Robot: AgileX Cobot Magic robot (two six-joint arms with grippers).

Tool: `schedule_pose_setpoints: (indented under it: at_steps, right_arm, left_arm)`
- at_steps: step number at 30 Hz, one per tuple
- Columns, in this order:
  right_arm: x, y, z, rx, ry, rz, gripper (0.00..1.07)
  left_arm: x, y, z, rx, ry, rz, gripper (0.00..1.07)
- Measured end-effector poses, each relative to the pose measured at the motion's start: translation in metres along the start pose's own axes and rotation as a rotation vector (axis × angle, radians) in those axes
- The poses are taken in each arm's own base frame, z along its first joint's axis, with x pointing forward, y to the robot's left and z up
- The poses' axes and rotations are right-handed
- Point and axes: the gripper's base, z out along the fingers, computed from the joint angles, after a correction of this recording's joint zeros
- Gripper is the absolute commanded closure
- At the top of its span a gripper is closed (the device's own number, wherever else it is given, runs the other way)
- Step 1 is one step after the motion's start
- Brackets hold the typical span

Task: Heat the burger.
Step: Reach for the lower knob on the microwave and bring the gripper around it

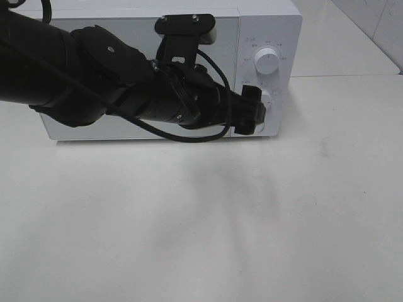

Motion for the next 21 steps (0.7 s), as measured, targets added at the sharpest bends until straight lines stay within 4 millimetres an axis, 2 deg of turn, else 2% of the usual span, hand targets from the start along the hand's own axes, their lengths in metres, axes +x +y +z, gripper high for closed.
schedule_pose_setpoints:
  at_steps: [6, 10, 11, 12, 13, 15, 16, 17, 19, 20, 21]
  right_arm:
    - [0.000, 0.000, 0.000, 0.000, 0.000, 0.000, 0.32]
    - [0.000, 0.000, 0.000, 0.000, 0.000, 0.000, 0.32]
    - [0.000, 0.000, 0.000, 0.000, 0.000, 0.000, 0.32]
    - [0.000, 0.000, 0.000, 0.000, 0.000, 0.000, 0.32]
    - [0.000, 0.000, 0.000, 0.000, 0.000, 0.000, 0.32]
    - [0.000, 0.000, 0.000, 0.000, 0.000, 0.000, 0.32]
    - [0.000, 0.000, 0.000, 0.000, 0.000, 0.000, 0.32]
    - [0.000, 0.000, 0.000, 0.000, 0.000, 0.000, 0.32]
    - [0.000, 0.000, 0.000, 0.000, 0.000, 0.000, 0.32]
    - [0.000, 0.000, 0.000, 0.000, 0.000, 0.000, 0.32]
    - [0.000, 0.000, 0.000, 0.000, 0.000, 0.000, 0.32]
  left_arm:
    - [0.009, -0.005, -0.007, 0.162, 0.162, 0.000, 0.08]
    - [0.008, 0.004, -0.020, 0.270, 0.272, -0.013, 0.08]
    - [0.006, 0.012, -0.029, 0.320, 0.330, -0.034, 0.08]
    - [0.006, 0.012, -0.029, 0.320, 0.330, -0.034, 0.08]
    - [0.003, 0.021, -0.041, 0.356, 0.381, -0.058, 0.08]
    - [0.001, 0.027, -0.045, 0.365, 0.397, -0.070, 0.08]
    - [-0.002, 0.036, -0.057, 0.380, 0.436, -0.091, 0.08]
    - [-0.002, 0.036, -0.057, 0.380, 0.436, -0.091, 0.08]
    - [-0.006, 0.046, -0.077, 0.377, 0.494, -0.113, 0.08]
    - [-0.006, 0.046, -0.077, 0.377, 0.494, -0.113, 0.08]
    - [-0.008, 0.053, -0.091, 0.356, 0.535, -0.115, 0.08]
